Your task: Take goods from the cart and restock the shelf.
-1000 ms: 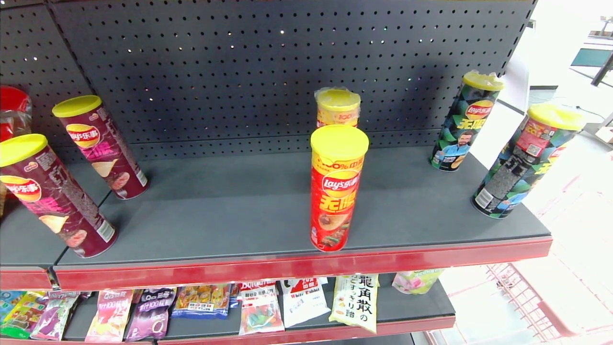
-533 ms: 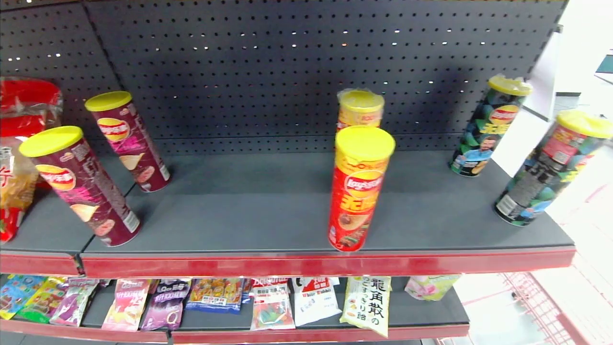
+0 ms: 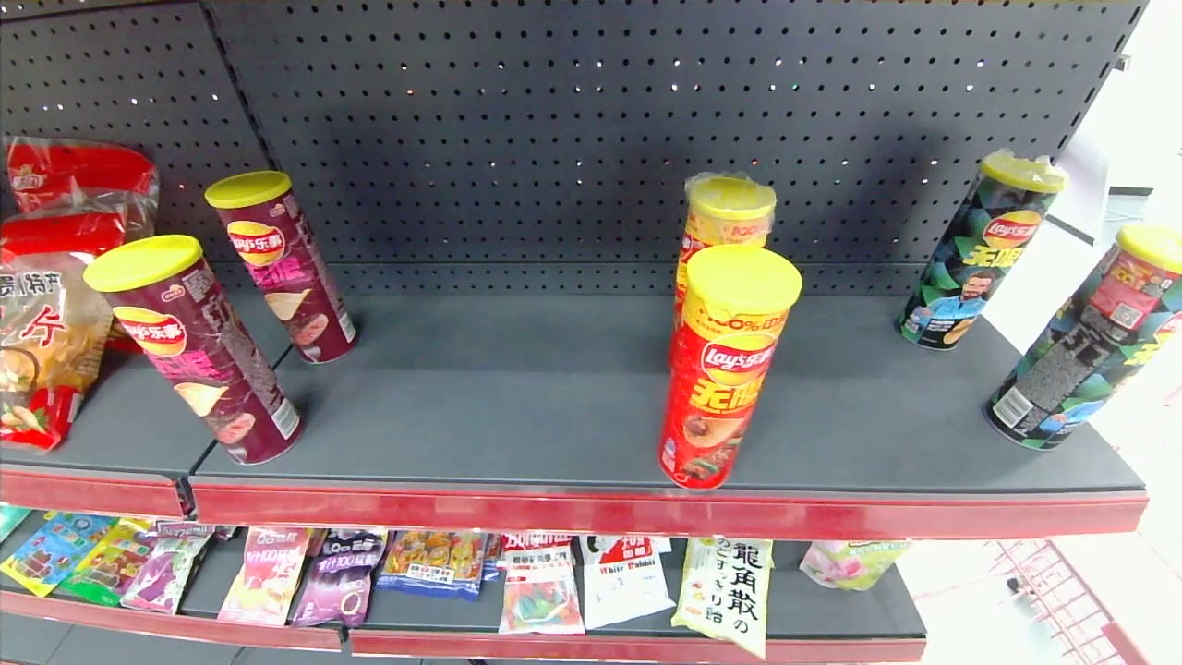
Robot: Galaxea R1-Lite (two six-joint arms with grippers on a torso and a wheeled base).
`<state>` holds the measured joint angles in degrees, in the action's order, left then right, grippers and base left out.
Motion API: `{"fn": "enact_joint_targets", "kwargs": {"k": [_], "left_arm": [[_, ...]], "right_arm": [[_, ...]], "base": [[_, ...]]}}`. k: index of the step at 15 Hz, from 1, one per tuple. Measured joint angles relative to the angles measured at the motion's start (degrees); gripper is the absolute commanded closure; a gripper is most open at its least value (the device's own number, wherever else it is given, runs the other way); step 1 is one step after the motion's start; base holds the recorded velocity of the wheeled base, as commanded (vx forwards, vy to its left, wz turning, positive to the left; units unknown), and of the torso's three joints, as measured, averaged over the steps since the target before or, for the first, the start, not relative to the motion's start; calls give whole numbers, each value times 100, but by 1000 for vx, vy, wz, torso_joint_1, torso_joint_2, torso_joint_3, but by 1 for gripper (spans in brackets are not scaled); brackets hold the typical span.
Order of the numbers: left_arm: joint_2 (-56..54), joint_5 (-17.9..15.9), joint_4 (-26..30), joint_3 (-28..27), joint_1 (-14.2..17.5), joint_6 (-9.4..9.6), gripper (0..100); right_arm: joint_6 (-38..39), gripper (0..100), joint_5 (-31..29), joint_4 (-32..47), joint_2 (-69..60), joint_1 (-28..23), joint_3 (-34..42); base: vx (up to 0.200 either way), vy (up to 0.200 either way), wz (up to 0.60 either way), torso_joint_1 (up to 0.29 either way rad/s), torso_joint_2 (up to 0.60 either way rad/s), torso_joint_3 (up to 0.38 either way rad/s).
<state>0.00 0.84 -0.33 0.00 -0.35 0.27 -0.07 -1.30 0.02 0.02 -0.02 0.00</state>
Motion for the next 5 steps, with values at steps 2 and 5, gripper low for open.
{"fn": "enact_joint_targets", "kwargs": {"k": [2, 5], "left_arm": [[0, 2, 1, 0, -9, 0, 0], [0, 5, 0, 0, -6, 0, 0]], "right_arm": [[0, 0, 0, -2, 0, -5, 0], [0, 0, 0, -2, 0, 0, 0]], "base": [[0, 0, 0, 0, 0, 0], [0, 0, 0, 0, 0, 0]]}}
